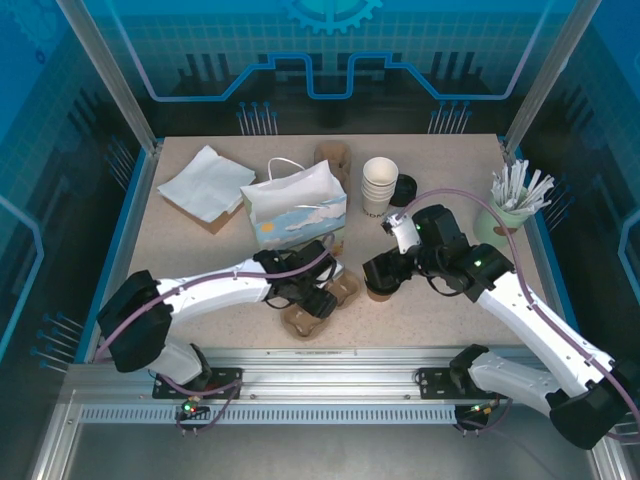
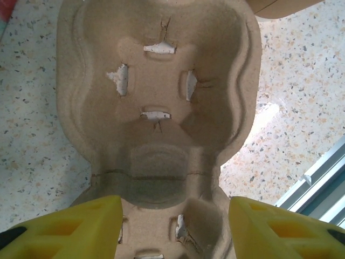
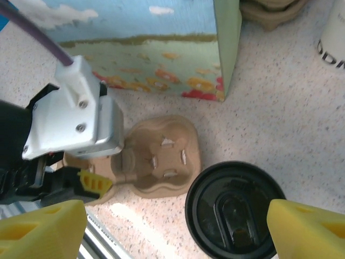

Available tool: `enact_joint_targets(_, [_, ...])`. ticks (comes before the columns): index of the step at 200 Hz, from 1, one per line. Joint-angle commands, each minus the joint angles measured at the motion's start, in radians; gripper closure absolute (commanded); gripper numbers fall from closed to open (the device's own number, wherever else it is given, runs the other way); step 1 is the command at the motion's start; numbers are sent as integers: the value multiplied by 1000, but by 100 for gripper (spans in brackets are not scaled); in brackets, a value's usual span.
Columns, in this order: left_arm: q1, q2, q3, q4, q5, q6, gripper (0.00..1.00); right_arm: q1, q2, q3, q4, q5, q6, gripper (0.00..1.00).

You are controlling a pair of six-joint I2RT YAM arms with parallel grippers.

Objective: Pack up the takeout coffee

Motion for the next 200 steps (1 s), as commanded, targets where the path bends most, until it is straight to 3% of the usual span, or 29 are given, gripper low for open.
enact_joint_targets(1, [-8,24,37,-45,-9,-36,44,-11,16,27,-115,-62,15,12])
enact_joint_targets(200, [-42,149,103,-106,-107,-38,48,-10,1,-25,-77,-56,14,12])
